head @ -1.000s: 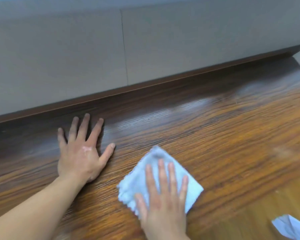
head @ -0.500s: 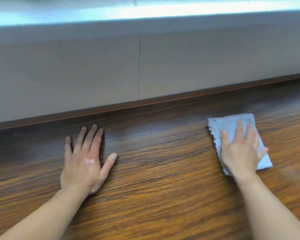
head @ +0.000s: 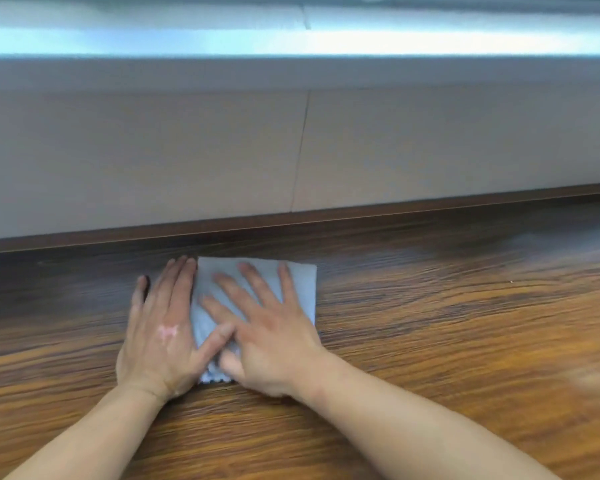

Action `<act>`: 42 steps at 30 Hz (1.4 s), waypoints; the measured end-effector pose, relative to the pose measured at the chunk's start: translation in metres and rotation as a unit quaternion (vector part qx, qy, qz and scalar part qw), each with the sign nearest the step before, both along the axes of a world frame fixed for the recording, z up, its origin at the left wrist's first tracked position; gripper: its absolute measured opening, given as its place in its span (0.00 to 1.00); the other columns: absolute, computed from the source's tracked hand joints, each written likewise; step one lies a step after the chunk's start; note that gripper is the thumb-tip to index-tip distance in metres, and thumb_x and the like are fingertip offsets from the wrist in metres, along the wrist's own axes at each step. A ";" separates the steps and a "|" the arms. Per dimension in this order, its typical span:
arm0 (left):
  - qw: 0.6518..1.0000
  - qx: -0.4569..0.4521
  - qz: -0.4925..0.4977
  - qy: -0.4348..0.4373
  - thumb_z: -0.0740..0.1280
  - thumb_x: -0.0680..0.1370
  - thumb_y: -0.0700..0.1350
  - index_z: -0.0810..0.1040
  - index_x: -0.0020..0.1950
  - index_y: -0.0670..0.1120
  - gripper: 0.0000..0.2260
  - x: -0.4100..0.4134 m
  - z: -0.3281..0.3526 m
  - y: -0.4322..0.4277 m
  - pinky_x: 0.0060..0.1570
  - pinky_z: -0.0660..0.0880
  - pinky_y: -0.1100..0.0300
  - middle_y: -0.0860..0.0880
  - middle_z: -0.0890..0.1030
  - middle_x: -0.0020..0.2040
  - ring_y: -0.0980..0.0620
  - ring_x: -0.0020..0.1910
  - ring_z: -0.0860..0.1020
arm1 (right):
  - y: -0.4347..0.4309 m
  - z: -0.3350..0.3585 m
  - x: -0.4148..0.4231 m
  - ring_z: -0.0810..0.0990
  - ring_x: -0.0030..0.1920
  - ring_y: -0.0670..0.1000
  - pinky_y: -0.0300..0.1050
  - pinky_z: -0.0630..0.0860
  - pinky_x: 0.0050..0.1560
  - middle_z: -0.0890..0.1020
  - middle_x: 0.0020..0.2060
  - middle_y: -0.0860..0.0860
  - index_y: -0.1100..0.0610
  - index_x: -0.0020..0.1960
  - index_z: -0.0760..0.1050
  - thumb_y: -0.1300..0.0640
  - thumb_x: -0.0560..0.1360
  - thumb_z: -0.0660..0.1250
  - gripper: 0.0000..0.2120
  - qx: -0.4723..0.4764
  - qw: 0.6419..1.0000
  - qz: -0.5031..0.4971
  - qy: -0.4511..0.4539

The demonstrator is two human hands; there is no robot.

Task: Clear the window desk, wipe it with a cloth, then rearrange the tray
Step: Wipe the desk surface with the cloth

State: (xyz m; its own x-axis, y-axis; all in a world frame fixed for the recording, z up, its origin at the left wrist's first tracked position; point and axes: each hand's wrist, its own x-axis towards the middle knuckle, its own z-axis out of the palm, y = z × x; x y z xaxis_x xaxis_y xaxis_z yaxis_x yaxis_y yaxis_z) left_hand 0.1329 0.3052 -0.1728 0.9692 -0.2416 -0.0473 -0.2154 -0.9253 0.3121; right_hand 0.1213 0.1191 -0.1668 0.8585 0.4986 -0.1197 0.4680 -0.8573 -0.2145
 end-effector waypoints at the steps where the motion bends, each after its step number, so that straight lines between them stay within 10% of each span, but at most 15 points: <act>1: 1.000 0.003 -0.001 -0.003 0.49 0.77 0.75 0.63 0.79 0.37 0.47 0.000 0.000 0.000 0.78 0.54 0.37 0.38 0.69 0.77 0.41 0.78 0.63 | -0.007 0.000 0.015 0.51 0.81 0.58 0.74 0.44 0.75 0.60 0.81 0.48 0.45 0.80 0.61 0.35 0.76 0.55 0.34 -0.003 1.000 -0.002 -0.003; 11: 0.999 0.050 -0.016 0.009 0.49 0.76 0.75 0.67 0.79 0.49 0.40 0.001 0.005 -0.003 0.78 0.52 0.39 0.40 0.66 0.77 0.38 0.78 0.62 | -0.243 -0.002 0.018 0.58 0.80 0.57 0.71 0.53 0.75 0.64 0.79 0.52 0.48 0.81 0.59 0.31 0.77 0.51 0.37 -0.065 0.968 -0.242 -0.010; 18: 0.995 0.096 -0.015 0.026 0.54 0.76 0.70 0.68 0.77 0.51 0.36 0.000 0.009 -0.008 0.77 0.51 0.36 0.39 0.63 0.78 0.38 0.79 0.59 | -0.326 0.003 0.018 0.51 0.80 0.55 0.76 0.48 0.73 0.59 0.80 0.51 0.47 0.82 0.53 0.33 0.80 0.48 0.34 -0.012 0.804 -0.595 -0.002; 22: 0.996 0.073 -0.045 0.006 0.57 0.76 0.67 0.69 0.77 0.48 0.35 0.002 0.016 -0.027 0.75 0.53 0.34 0.38 0.64 0.78 0.36 0.79 0.59 | -0.205 -0.003 -0.032 0.52 0.81 0.60 0.75 0.50 0.74 0.59 0.81 0.53 0.50 0.82 0.57 0.37 0.80 0.49 0.33 -0.025 0.861 -0.506 -0.038; 26: 0.984 0.014 -0.170 -0.054 0.59 0.78 0.62 0.72 0.75 0.43 0.32 0.017 0.020 -0.085 0.75 0.58 0.32 0.37 0.67 0.77 0.35 0.77 0.64 | -0.073 -0.015 -0.140 0.60 0.80 0.61 0.72 0.62 0.69 0.69 0.77 0.53 0.50 0.76 0.70 0.40 0.75 0.61 0.31 -0.010 0.977 -0.199 -0.078; 29: 0.975 -0.007 -0.214 -0.061 0.59 0.79 0.61 0.72 0.76 0.43 0.31 0.038 0.021 -0.131 0.73 0.62 0.33 0.38 0.68 0.77 0.35 0.75 0.66 | -0.064 -0.024 -0.158 0.66 0.77 0.58 0.68 0.69 0.64 0.77 0.71 0.50 0.47 0.66 0.75 0.45 0.79 0.64 0.17 -0.017 0.987 -0.090 -0.130; 31: 0.972 -0.009 -0.227 -0.062 0.58 0.79 0.61 0.72 0.76 0.43 0.30 0.050 0.021 -0.153 0.71 0.65 0.35 0.39 0.70 0.76 0.36 0.73 0.68 | -0.094 -0.020 -0.134 0.62 0.79 0.58 0.69 0.63 0.70 0.72 0.75 0.52 0.49 0.70 0.73 0.39 0.76 0.63 0.26 -0.028 0.994 -0.050 -0.096; 37: 0.967 0.003 -0.253 -0.026 0.53 0.80 0.66 0.69 0.77 0.48 0.31 0.061 0.017 -0.188 0.67 0.68 0.37 0.42 0.71 0.75 0.38 0.71 0.68 | -0.248 -0.009 -0.009 0.62 0.79 0.58 0.65 0.50 0.78 0.69 0.77 0.57 0.60 0.77 0.67 0.37 0.78 0.52 0.36 -0.045 0.972 -0.225 -0.047; 42: 0.958 0.093 -0.271 0.012 0.46 0.79 0.72 0.61 0.80 0.57 0.33 0.054 0.009 -0.199 0.75 0.52 0.45 0.47 0.63 0.81 0.44 0.79 0.59 | -0.395 -0.007 0.027 0.60 0.78 0.57 0.68 0.57 0.75 0.66 0.77 0.58 0.59 0.78 0.63 0.35 0.78 0.50 0.37 -0.064 0.887 -0.455 -0.044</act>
